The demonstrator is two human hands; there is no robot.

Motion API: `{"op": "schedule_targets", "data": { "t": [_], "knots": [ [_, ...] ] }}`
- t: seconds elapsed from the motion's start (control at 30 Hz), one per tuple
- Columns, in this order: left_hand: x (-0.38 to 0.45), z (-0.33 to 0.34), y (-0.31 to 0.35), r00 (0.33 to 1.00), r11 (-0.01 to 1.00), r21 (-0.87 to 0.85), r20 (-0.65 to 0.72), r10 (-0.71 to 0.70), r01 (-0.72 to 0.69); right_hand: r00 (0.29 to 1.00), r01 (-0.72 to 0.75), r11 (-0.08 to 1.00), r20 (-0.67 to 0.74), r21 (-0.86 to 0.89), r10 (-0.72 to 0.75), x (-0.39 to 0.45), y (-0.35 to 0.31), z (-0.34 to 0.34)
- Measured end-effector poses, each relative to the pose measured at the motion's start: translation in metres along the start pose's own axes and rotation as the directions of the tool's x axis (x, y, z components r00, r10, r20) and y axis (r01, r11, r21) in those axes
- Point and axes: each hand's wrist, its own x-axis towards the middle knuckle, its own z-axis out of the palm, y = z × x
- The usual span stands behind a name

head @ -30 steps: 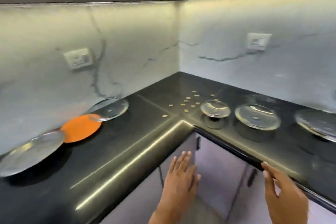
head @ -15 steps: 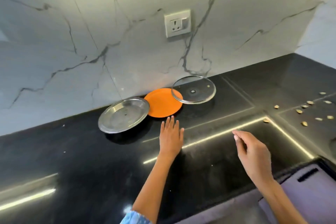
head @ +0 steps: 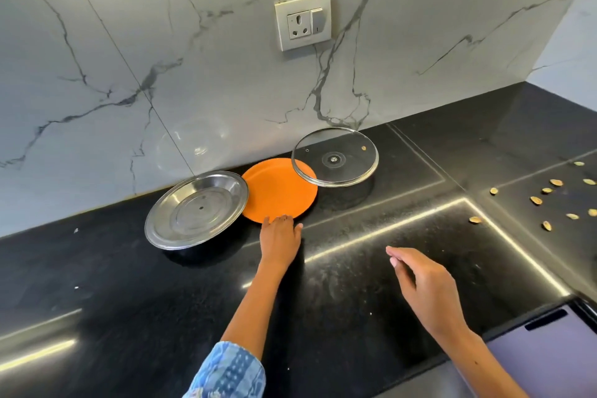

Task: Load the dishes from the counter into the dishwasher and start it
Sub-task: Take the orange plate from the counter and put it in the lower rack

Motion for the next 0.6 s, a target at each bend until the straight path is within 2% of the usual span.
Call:
{"op": "schedule_targets", "data": {
  "t": [0.2, 0.33, 0.47, 0.6],
  "knots": [
    [-0.08, -0.007, 0.02, 0.986, 0.985, -0.07, -0.063, 0.152, -0.156, 0.999, 0.012, 1.0, 0.037, 0.022, -0.013, -0.004, 0.001, -0.005],
    [-0.129, 0.0, 0.022, 0.954, 0.948, -0.119, -0.093, 0.285, -0.294, 0.998, 0.025, 0.999, 0.056, 0.024, -0.027, -0.011, 0.001, -0.009],
    [-0.155, 0.011, 0.01, 0.815, 0.811, -0.13, -0.213, 0.539, -0.57, 0.995, 0.04, 0.999, 0.089, 0.014, -0.041, -0.027, 0.0, -0.009],
    [-0.166, -0.014, 0.009, 0.7, 0.712, -0.124, -0.362, 0.616, -0.691, 0.994, 0.051, 0.999, 0.095, -0.002, -0.05, -0.047, -0.004, -0.014]
  ]
}}
